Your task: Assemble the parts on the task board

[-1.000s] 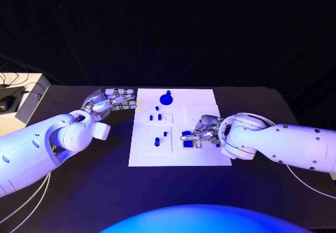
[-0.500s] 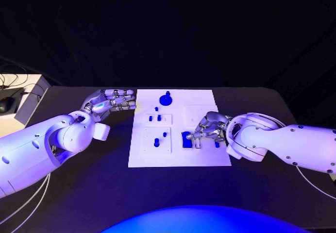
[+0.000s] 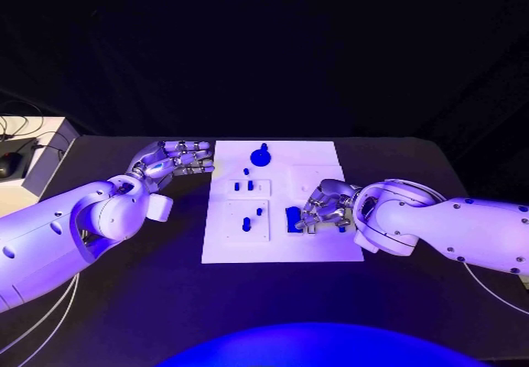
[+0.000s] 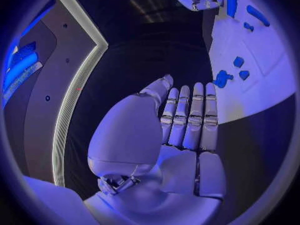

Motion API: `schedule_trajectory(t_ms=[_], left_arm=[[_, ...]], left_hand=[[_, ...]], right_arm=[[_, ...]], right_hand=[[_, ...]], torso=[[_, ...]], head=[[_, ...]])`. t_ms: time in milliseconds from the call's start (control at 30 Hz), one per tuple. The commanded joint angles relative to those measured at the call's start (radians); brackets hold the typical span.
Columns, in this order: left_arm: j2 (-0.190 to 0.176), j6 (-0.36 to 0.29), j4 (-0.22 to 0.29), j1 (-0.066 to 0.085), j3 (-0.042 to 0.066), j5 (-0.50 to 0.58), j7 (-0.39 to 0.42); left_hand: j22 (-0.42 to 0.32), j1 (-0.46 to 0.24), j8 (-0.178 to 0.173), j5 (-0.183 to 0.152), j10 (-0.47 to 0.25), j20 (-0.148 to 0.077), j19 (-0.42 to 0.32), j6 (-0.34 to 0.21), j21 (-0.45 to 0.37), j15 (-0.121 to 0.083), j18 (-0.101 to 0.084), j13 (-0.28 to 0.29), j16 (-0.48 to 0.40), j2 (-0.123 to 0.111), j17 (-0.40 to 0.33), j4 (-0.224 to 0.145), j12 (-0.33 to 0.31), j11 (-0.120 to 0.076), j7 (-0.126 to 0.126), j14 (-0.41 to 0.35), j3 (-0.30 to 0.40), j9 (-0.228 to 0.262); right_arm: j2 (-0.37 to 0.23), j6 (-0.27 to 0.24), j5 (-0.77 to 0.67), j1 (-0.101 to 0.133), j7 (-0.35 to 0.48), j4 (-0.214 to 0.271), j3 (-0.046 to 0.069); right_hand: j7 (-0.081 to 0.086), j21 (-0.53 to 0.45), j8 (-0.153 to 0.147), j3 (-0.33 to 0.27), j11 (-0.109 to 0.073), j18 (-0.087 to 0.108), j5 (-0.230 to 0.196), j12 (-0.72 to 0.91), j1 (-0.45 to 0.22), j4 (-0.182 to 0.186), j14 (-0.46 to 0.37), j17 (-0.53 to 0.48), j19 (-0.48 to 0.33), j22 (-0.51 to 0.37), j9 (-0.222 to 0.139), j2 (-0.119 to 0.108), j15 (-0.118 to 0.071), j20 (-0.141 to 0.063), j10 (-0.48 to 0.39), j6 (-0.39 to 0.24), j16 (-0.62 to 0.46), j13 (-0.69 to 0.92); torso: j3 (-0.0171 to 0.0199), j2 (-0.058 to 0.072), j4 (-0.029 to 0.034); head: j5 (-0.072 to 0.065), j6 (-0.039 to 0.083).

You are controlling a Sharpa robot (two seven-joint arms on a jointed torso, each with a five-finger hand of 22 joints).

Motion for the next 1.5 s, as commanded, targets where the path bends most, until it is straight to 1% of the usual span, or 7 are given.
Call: schedule_trajectory(t_ms=[33, 600, 900, 1167, 1300, 1400, 1500], left_arm=[[0.002, 0.012, 0.001, -0.001, 0.001, 0.005, 0.007], [-0.001, 0.016, 0.004, -0.002, 0.001, 0.009, 0.001], [-0.002, 0.016, 0.004, -0.002, 0.001, 0.009, 0.001], [-0.002, 0.018, 0.004, -0.004, 0.001, 0.012, 0.008], [-0.003, 0.019, 0.005, -0.005, 0.001, 0.014, 0.011], [-0.003, 0.019, 0.006, -0.005, 0.001, 0.014, 0.011], [-0.004, 0.019, 0.006, -0.005, 0.001, 0.014, 0.011]], left_hand=[[-0.001, -0.002, -0.001, -0.001, -0.001, 0.005, -0.002, -0.001, -0.003, 0.002, -0.002, 0.0, -0.003, -0.004, 0.001, 0.004, -0.002, 0.006, 0.007, -0.006, -0.001, 0.001], [-0.001, -0.001, -0.001, -0.001, 0.001, 0.004, -0.002, 0.001, -0.003, 0.002, -0.003, 0.0, -0.003, -0.003, 0.001, 0.004, -0.001, 0.005, 0.007, -0.005, 0.0, 0.0], [-0.001, -0.001, -0.001, -0.001, 0.001, 0.004, -0.002, 0.001, -0.003, 0.002, -0.003, 0.0, -0.003, -0.003, 0.001, 0.004, -0.001, 0.005, 0.007, -0.005, 0.0, 0.0], [-0.001, -0.003, -0.001, -0.002, 0.003, 0.004, -0.002, 0.001, -0.003, 0.002, -0.003, 0.0, -0.003, -0.005, 0.001, 0.005, -0.001, 0.004, 0.005, -0.006, -0.002, 0.001], [-0.001, -0.003, 0.0, -0.002, 0.008, 0.004, -0.002, 0.002, -0.003, 0.001, -0.003, 0.0, -0.003, -0.004, 0.001, 0.007, -0.002, 0.002, 0.003, -0.004, -0.003, 0.001], [-0.001, -0.002, 0.0, -0.001, 0.008, 0.004, -0.002, 0.003, -0.003, 0.001, -0.003, 0.0, -0.003, -0.004, 0.001, 0.007, -0.002, 0.002, 0.002, -0.005, -0.002, 0.001], [-0.001, -0.002, 0.0, -0.001, 0.008, 0.004, -0.002, 0.003, -0.003, 0.001, -0.003, 0.0, -0.003, -0.004, 0.001, 0.007, -0.002, 0.002, 0.002, -0.005, -0.002, 0.001]], right_arm=[[0.007, 0.008, -0.05, -0.007, -0.041, -0.007, 0.0], [0.039, -0.021, -0.105, -0.024, -0.09, -0.025, 0.0], [-0.004, -0.051, -0.052, -0.022, -0.029, 0.009, 0.001], [-0.076, -0.01, 0.009, 0.02, 0.042, 0.029, 0.005], [-0.108, 0.047, 0.01, 0.04, 0.03, 0.001, 0.005], [-0.127, 0.099, -0.014, 0.048, 0.012, -0.023, 0.005], [-0.14, 0.146, -0.037, 0.05, -0.011, -0.035, 0.004]], right_hand=[[-0.003, 0.003, 0.01, 0.004, -0.006, -0.01, -0.004, 0.004, 0.012, -0.01, 0.004, 0.0, 0.063, 0.137, 0.004, 0.008, -0.007, -0.01, 0.007, 0.008, 0.0, 0.001], [-0.01, 0.012, 0.024, 0.012, -0.012, -0.014, -0.003, 0.013, 0.009, -0.021, 0.005, 0.006, 0.064, 0.138, 0.003, 0.032, -0.012, -0.016, 0.02, 0.014, 0.002, 0.011], [-0.006, 0.01, 0.028, 0.006, -0.009, -0.014, 0.019, 0.006, -0.021, 0.013, 0.005, 0.006, 0.063, 0.138, 0.002, -0.004, -0.01, -0.015, 0.016, 0.008, 0.001, 0.012], [0.017, 0.017, -0.031, -0.02, 0.007, -0.008, 0.042, 0.008, -0.074, 0.119, 0.005, 0.014, 0.063, 0.139, -0.039, -0.026, 0.003, -0.003, 0.006, -0.005, 0.009, 0.02], [0.026, 0.023, -0.068, -0.042, 0.013, -0.007, 0.059, 0.012, -0.088, 0.138, 0.006, 0.018, 0.063, 0.14, -0.067, -0.003, 0.008, 0.001, 0.008, -0.008, 0.013, 0.022], [0.038, 0.028, -0.123, -0.061, 0.02, -0.005, 0.073, 0.012, -0.09, 0.137, 0.005, 0.02, 0.062, 0.141, -0.133, 0.025, 0.012, 0.006, 0.008, -0.001, 0.016, 0.022], [0.039, 0.034, -0.125, -0.08, 0.02, -0.004, 0.102, 0.012, -0.081, 0.12, 0.005, 0.02, 0.062, 0.142, -0.19, 0.046, 0.013, 0.008, 0.011, 0.011, 0.017, 0.023]], torso=[[-0.0009, 0.0, 0.0002], [-0.0007, 0.0, -0.0004], [0.0001, 0.0, -0.0015], [0.0, -0.001, -0.0024], [-0.0006, -0.001, -0.0036], [-0.0006, 0.0, -0.0028], [0.0006, 0.001, -0.0024]], head=[[0.001, -0.001], [0.003, -0.004], [0.0, 0.0], [-0.013, 0.007], [-0.018, 0.009], [-0.024, 0.01], [-0.027, 0.011]])
